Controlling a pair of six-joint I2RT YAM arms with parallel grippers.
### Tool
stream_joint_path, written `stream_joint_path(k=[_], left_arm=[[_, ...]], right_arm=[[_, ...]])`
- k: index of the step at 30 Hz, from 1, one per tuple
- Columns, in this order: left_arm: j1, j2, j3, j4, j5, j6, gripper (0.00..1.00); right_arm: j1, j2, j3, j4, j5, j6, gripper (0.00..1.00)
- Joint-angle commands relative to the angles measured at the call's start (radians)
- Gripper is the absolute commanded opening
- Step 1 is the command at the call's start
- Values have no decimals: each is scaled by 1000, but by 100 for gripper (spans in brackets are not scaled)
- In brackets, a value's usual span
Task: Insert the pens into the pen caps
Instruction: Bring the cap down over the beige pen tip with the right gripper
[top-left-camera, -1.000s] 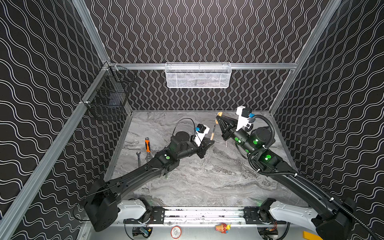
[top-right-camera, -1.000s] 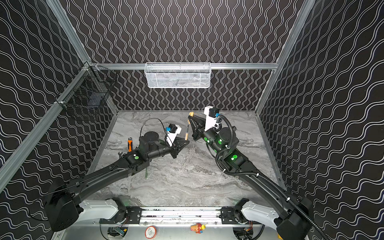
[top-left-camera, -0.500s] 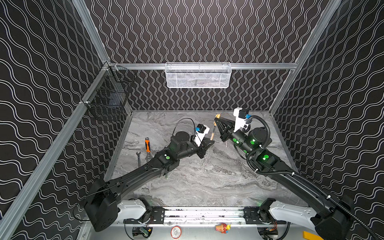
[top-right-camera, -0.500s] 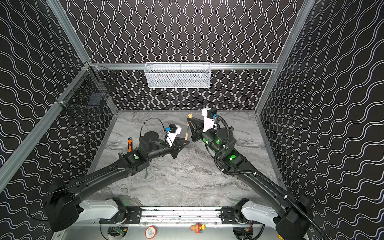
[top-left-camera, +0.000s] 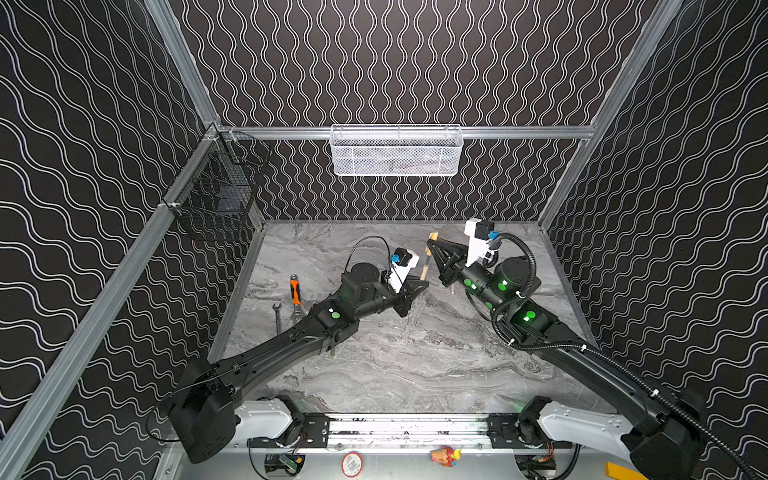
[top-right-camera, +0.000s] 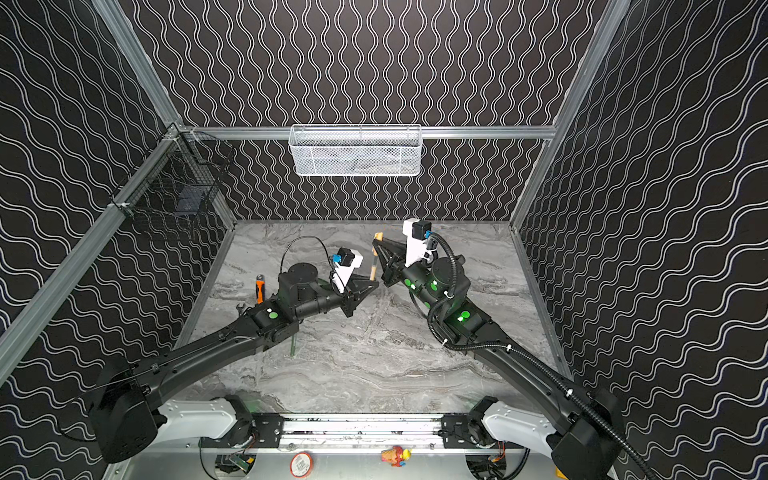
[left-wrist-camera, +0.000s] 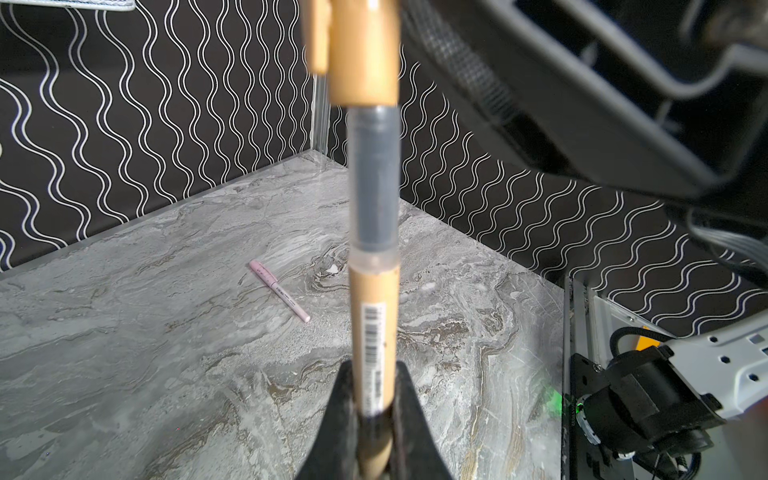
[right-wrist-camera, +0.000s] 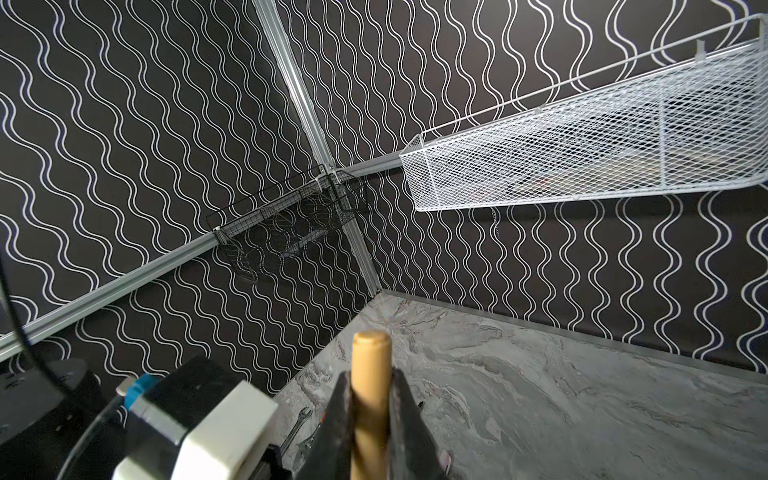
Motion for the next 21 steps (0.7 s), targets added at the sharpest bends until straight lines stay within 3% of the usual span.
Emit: stream_joint_path(k=[1, 21], left_arm=[[-2, -3, 6, 36, -5, -11, 0], [-1, -5, 6, 39, -3, -14, 0]], right_arm=[[4, 1, -6, 38, -6, 13, 14], [7, -22, -23, 19, -5, 5, 14]])
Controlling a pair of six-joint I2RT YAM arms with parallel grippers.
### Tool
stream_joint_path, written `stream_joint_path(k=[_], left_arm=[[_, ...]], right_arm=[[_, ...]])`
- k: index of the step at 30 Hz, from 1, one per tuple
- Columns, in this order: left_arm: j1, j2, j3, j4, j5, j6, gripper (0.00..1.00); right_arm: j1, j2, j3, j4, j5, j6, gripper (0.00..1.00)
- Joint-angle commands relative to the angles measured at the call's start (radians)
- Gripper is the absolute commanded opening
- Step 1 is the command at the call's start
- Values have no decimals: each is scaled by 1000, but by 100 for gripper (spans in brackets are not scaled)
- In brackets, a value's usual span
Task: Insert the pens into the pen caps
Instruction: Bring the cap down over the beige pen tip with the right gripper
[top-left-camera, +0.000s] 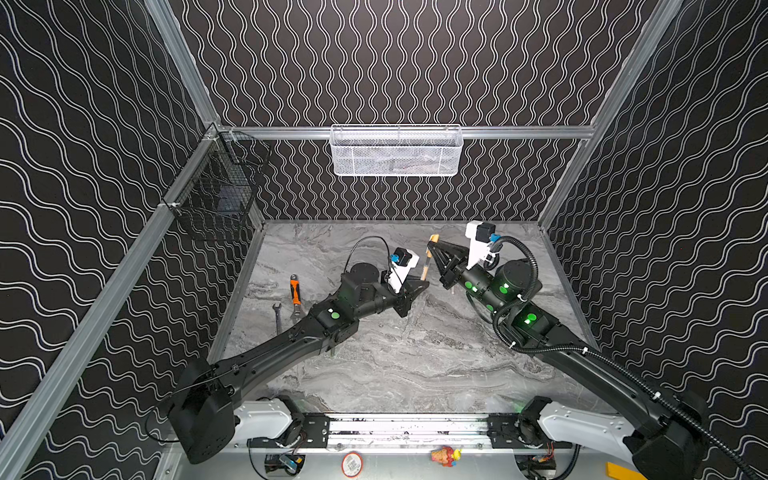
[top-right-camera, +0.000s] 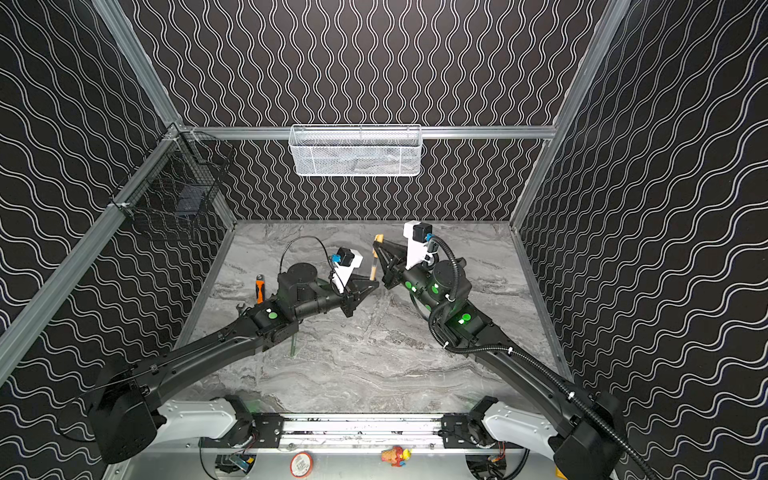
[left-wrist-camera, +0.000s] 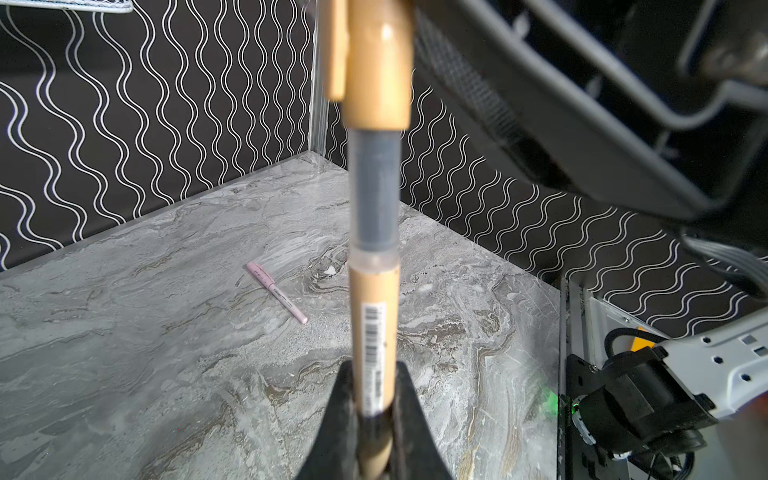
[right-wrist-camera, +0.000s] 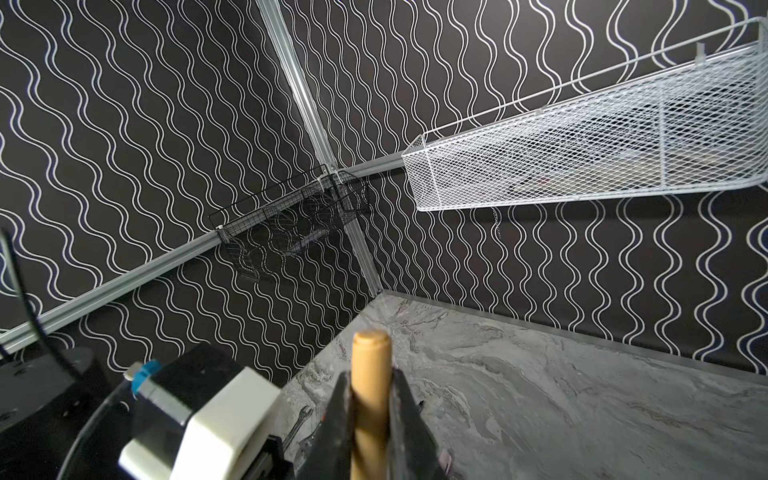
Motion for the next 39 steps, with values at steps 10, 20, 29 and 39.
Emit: stream_joint_path(k=[10, 20, 29, 39], left_arm=[[-1, 1, 5, 38, -5, -8, 0], [0, 4, 11, 29, -11, -6, 0], [-1, 10, 17, 17, -19, -3, 0], [-1, 3, 16, 17, -17, 6, 0]], right_arm=[[4, 0, -26, 26, -28, 15, 17], [13, -14, -4, -51, -21, -4, 30], [12, -17, 122, -245, 49, 4, 36], [7, 52, 312, -469, 55, -43, 38]])
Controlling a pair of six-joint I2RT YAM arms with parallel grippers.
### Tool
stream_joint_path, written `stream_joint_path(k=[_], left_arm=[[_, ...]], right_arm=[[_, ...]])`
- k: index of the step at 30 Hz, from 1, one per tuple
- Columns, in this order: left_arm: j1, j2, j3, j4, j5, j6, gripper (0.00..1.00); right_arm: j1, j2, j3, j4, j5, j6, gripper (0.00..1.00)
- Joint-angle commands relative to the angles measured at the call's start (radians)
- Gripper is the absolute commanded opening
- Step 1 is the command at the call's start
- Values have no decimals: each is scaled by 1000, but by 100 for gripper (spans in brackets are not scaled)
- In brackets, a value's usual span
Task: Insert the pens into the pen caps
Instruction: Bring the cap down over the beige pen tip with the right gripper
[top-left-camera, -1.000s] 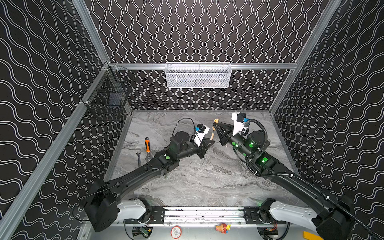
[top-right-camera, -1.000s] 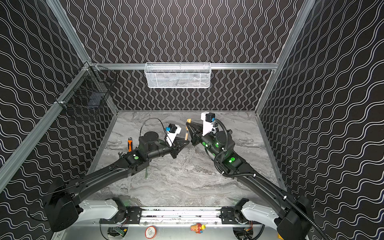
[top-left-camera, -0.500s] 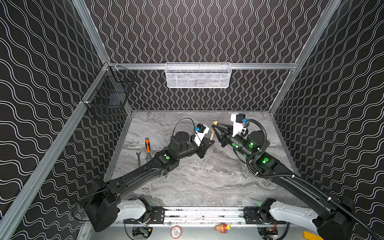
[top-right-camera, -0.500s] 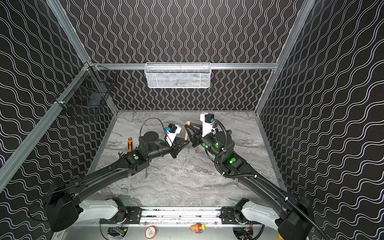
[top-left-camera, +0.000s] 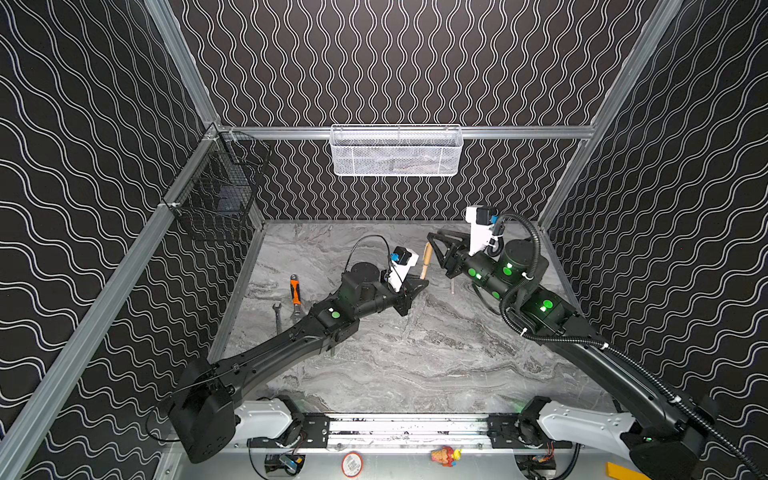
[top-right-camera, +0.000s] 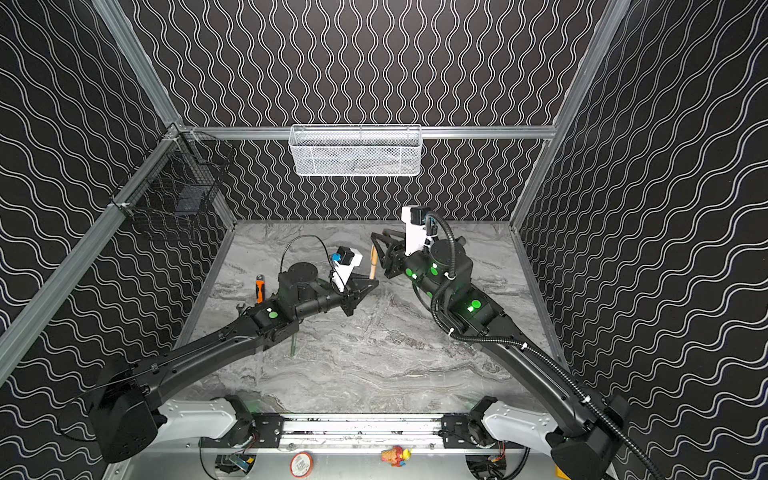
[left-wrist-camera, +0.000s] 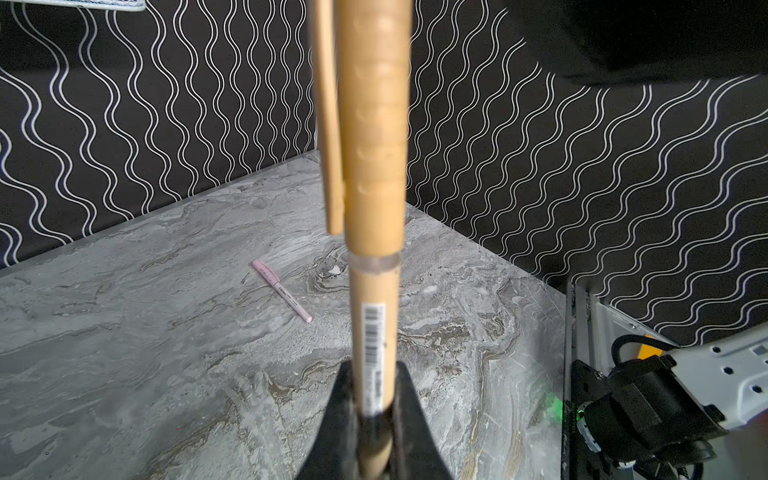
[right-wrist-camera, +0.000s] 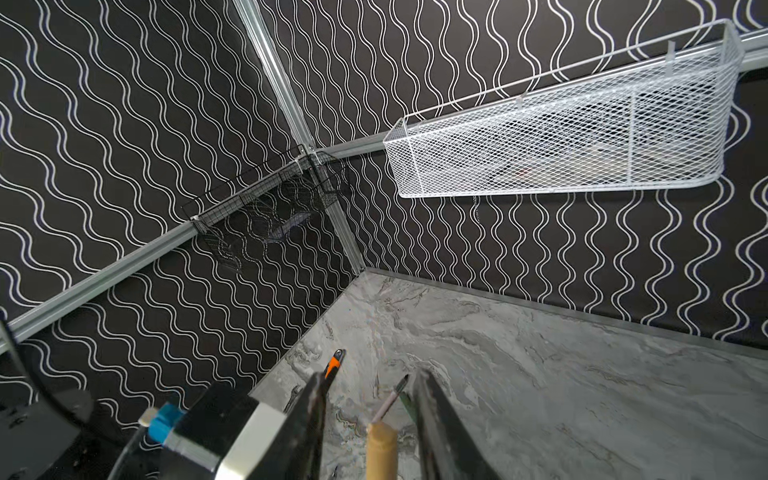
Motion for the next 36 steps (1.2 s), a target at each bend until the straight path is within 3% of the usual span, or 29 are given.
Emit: stream_joint_path(k=[1, 12, 22, 36], left_arm=[[0, -3, 9, 23, 1, 12, 0], [-1, -16, 4, 29, 5, 15, 0], [0, -16, 8, 23, 8, 23, 0], [3, -60, -15, 58, -17, 13, 0]], right_arm=[[-7, 20, 57, -116, -3, -34, 37], [-30, 81, 135, -241, -118, -44, 32], [-32, 107, 156, -263, -237, -23, 17], [-32, 85, 65, -203, -306, -1, 7]])
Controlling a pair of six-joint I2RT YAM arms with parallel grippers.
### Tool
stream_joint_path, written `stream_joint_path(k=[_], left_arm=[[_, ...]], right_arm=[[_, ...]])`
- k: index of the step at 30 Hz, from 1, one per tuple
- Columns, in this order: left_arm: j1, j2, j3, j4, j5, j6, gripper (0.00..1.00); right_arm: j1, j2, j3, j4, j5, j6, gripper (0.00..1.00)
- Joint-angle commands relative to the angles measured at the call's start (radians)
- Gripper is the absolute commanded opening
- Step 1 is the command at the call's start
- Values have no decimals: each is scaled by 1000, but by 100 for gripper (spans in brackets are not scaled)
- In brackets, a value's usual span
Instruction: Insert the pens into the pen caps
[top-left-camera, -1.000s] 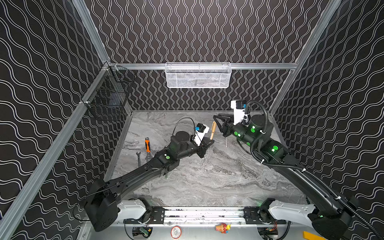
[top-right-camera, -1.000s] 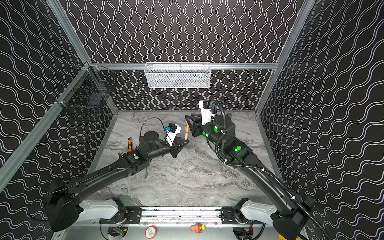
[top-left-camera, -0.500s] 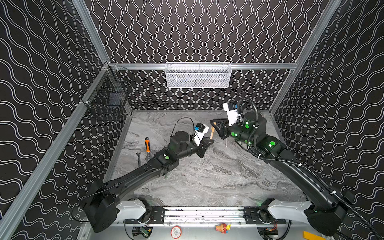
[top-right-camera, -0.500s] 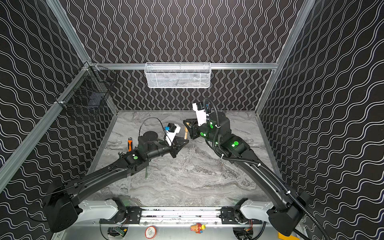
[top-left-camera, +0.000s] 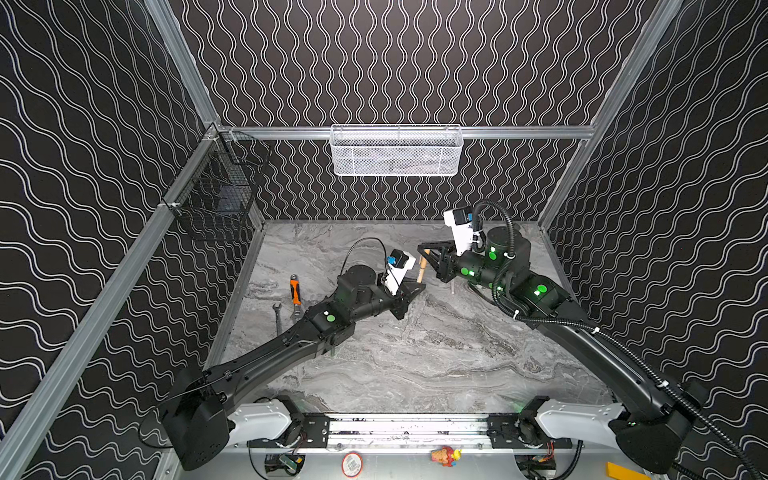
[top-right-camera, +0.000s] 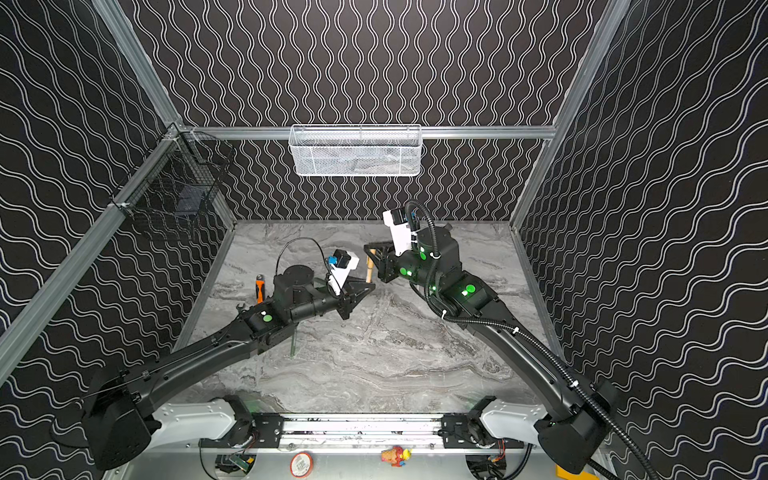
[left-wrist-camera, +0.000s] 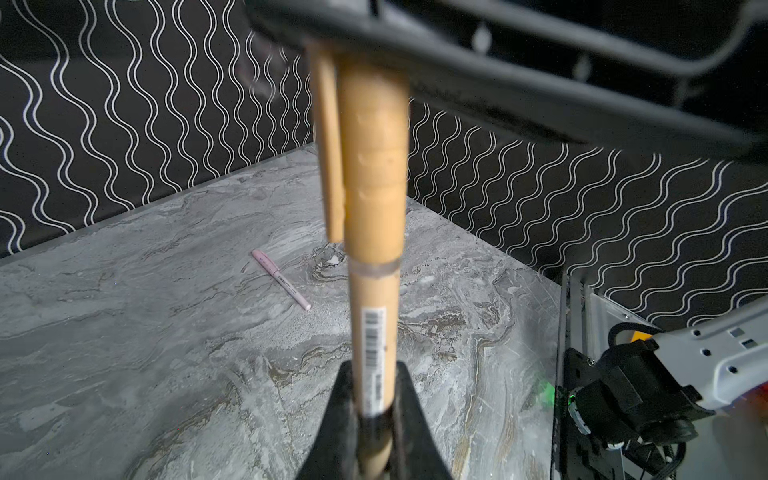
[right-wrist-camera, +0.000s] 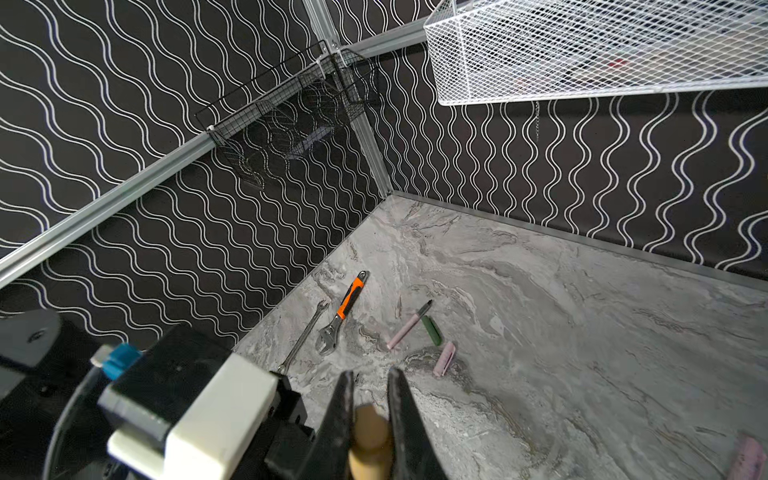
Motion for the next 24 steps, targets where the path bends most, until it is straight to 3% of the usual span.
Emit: stream_joint_path(k=[1, 24], left_arm=[[4, -11, 7, 103, -8, 8, 0], [121, -58, -11, 162, 20, -73, 0]], right_arm=[[5, 1, -20, -16, -68, 11, 7], [55, 5, -198, 47, -100, 65, 7]])
